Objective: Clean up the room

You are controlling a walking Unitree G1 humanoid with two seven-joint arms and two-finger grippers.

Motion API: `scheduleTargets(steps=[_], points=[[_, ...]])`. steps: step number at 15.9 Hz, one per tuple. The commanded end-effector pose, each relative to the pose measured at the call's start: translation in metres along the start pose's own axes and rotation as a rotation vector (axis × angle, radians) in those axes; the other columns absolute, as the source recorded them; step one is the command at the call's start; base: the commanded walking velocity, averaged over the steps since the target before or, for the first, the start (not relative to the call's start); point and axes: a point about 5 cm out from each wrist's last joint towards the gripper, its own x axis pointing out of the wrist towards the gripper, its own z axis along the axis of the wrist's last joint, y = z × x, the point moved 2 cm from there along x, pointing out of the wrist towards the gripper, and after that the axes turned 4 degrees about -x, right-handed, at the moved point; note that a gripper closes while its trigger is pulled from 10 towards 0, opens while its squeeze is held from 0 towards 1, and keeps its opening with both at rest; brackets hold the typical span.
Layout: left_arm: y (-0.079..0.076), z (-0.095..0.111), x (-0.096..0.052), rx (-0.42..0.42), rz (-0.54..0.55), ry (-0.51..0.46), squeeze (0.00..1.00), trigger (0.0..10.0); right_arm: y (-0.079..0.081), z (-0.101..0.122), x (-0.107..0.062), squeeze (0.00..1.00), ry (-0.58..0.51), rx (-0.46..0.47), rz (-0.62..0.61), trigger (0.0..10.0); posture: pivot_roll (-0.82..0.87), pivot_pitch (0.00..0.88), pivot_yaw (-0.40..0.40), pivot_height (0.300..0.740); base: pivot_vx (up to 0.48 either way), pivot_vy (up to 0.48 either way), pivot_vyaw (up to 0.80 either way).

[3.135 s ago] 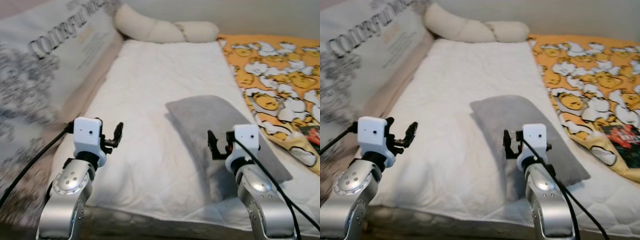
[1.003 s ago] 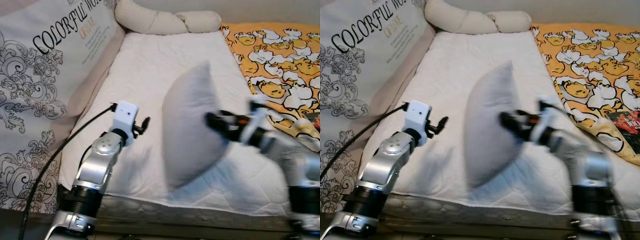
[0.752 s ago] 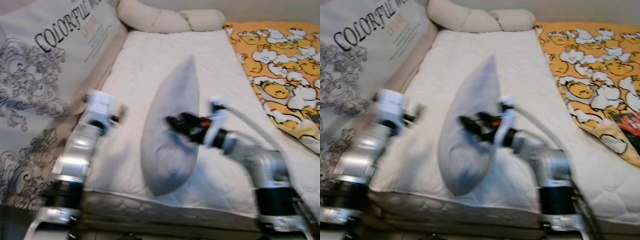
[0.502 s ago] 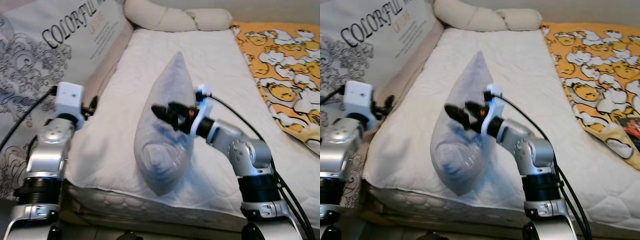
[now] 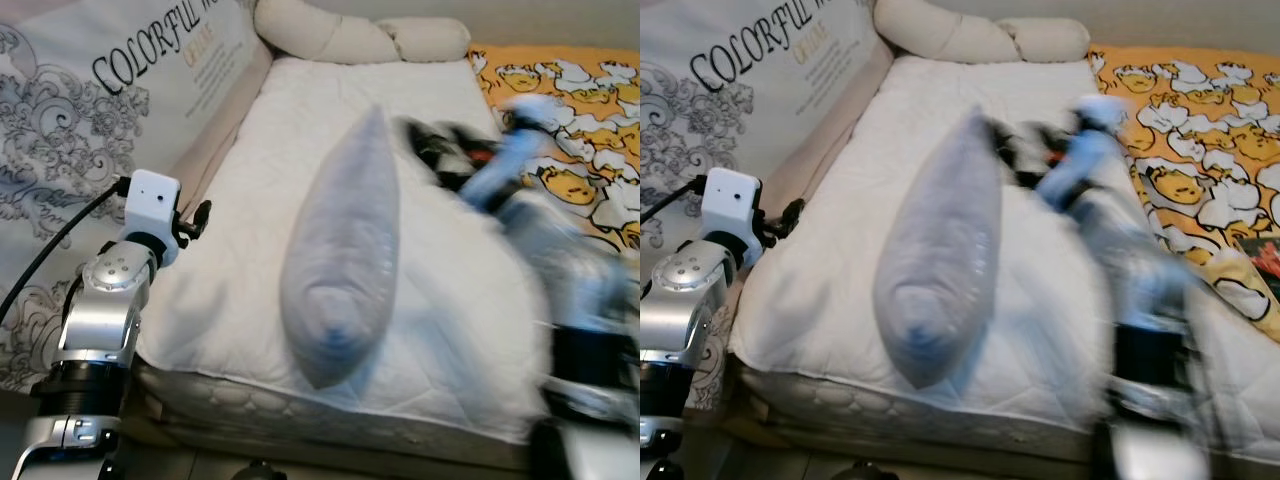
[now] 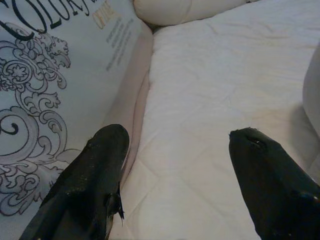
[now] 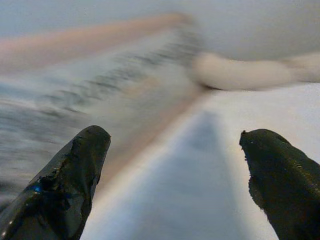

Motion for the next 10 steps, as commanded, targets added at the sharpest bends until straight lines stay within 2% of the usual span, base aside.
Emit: scheduleTargets(steps=[1,2,3,4,5,6,7,10], points=[[-0.002,0.002,-0.001,0.006,-0.018,-0.004,0.00,10.0,-0.021,-0.025,-0.014,0.00,0.148,-0.102,-0.107,10.0,-0.07,0.000,0.047,0.740,0.000,0.000,0.00],[-0.007,0.000,-0.001,0.001,-0.037,0.003,0.00,10.0,-0.050,-0.059,-0.037,0.00,0.336,-0.242,-0.256,10.0,-0.07,0.000,0.046,0.740,0.000,0.000,0.00],[-0.011,-0.001,-0.001,-0.003,-0.047,0.006,0.00,10.0,-0.063,-0.077,-0.050,0.00,0.425,-0.268,-0.331,10.0,-0.08,0.000,0.049,0.740,0.000,0.000,0.00],[-0.019,-0.002,-0.001,-0.010,-0.068,0.009,0.00,10.0,-0.069,-0.110,-0.070,0.00,0.534,-0.255,-0.379,10.0,-0.08,0.000,0.052,0.740,0.000,0.000,0.00],[-0.023,-0.002,0.000,-0.010,-0.079,0.009,0.00,10.0,-0.062,-0.119,-0.071,0.00,0.542,-0.214,-0.351,10.0,-0.08,0.000,0.054,0.740,0.000,0.000,0.00],[-0.026,-0.002,0.000,-0.009,-0.093,0.008,0.00,10.0,-0.038,-0.122,-0.061,0.00,0.492,-0.134,-0.257,10.0,-0.08,0.000,0.058,0.740,0.000,0.000,0.00],[-0.025,-0.001,0.000,-0.007,-0.095,0.006,0.00,10.0,-0.015,-0.111,-0.046,0.00,0.412,-0.101,-0.159,10.0,-0.08,0.000,0.058,0.740,0.000,0.000,0.00],[-0.017,0.002,0.001,-0.001,-0.086,0.004,0.00,10.0,0.004,-0.089,-0.029,0.00,0.309,-0.102,-0.086,10.0,-0.07,0.000,0.053,0.740,0.000,0.000,0.00]])
